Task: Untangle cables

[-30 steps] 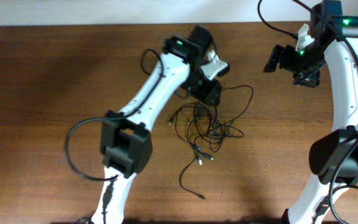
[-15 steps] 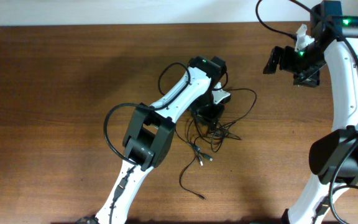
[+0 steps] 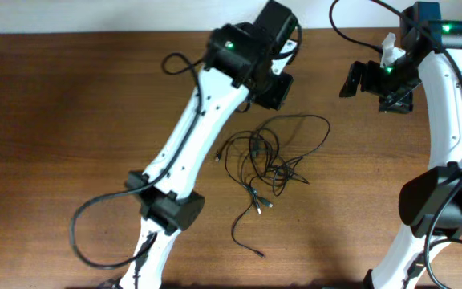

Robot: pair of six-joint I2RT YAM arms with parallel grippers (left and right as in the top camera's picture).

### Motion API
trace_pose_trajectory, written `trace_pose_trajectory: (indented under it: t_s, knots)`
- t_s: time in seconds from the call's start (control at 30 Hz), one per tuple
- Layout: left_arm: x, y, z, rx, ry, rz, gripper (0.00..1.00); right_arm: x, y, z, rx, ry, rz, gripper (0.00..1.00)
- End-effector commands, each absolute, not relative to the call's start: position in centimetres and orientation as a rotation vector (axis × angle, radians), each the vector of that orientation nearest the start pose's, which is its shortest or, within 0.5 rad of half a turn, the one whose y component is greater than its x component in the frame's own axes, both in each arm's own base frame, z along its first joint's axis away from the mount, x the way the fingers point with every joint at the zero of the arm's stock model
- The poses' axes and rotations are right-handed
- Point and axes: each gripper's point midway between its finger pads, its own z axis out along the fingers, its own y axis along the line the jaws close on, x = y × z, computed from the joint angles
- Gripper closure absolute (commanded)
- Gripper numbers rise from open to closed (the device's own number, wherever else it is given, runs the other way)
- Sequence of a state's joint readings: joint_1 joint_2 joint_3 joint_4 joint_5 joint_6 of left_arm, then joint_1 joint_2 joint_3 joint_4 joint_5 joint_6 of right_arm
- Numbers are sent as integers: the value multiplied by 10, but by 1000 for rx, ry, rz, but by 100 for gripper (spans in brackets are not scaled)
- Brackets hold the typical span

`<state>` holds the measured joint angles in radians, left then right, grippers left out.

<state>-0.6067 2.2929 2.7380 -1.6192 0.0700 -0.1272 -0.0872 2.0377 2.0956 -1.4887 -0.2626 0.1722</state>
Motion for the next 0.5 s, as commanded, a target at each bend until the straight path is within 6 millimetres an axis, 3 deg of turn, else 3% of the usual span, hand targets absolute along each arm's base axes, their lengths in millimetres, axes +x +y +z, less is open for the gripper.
trace_pose_trajectory:
  t_s: [0.0, 0.13, 0.23, 0.3, 0.47]
  knots:
    - [378, -272, 187, 480, 2964, -194, 72, 416, 11, 189, 318, 2958, 415, 2]
    - [368, -273, 100, 219, 3162, -115, 71, 416, 11, 189, 296, 2959, 413, 2]
    - [352, -291, 56, 225, 3240, -251, 72, 416, 11, 189, 296, 2959, 412, 2]
    - [339, -292, 38, 233, 3280, -231, 71, 416, 11, 189, 296, 2959, 412, 2]
    - [310, -310, 21, 348, 3304, -204, 68, 416, 11, 189, 296, 2959, 412, 2]
